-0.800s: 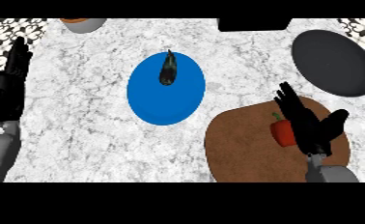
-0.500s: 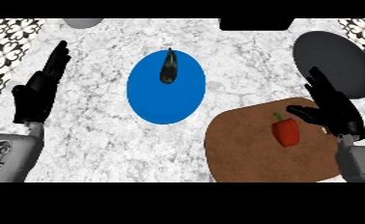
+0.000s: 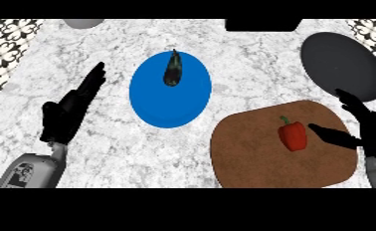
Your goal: Pick the bell pepper from the cutting board and place it in the pan
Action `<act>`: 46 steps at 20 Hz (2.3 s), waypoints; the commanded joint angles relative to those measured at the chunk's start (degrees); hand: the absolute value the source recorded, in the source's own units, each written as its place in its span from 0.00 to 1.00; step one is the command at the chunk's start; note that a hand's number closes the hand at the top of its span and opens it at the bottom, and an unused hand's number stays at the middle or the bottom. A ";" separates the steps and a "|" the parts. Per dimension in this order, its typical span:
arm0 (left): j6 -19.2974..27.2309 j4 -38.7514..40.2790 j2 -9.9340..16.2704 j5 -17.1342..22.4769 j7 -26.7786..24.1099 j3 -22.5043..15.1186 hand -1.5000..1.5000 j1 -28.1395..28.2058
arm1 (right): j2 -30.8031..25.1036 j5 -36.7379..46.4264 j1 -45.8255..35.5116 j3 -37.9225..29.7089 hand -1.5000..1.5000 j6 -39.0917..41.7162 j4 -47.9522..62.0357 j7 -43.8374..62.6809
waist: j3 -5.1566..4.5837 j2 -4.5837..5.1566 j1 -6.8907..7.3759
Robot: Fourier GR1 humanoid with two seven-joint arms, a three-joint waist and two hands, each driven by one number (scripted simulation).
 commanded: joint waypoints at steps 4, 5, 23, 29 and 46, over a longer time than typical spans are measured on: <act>-1.82 -0.58 -0.75 0.08 0.24 0.30 0.50 1.22 | -7.59 6.53 0.45 6.60 0.00 9.83 -5.14 13.61 | -0.08 -0.17 -0.25; -1.25 -1.39 -1.26 -0.55 2.38 -0.40 0.50 -0.42 | -9.98 6.95 -1.90 6.31 0.00 12.15 -5.47 16.24 | -0.06 -0.15 -0.16; -0.16 -3.56 -3.94 -3.00 4.61 -1.02 0.50 -0.01 | 0.16 -6.01 -28.32 18.08 0.00 50.78 -2.50 60.91 | -0.01 -0.06 0.61; -3.29 -1.52 -2.20 -1.99 1.63 1.92 0.50 1.71 | -0.12 -0.99 -23.53 22.10 0.00 47.11 -3.35 59.71 | 0.01 -0.11 -0.25; -6.29 -3.19 -3.50 -3.41 3.30 4.85 0.50 2.02 | 0.24 3.38 -21.09 20.50 0.00 49.04 -4.61 60.47 | 0.04 -0.07 -0.16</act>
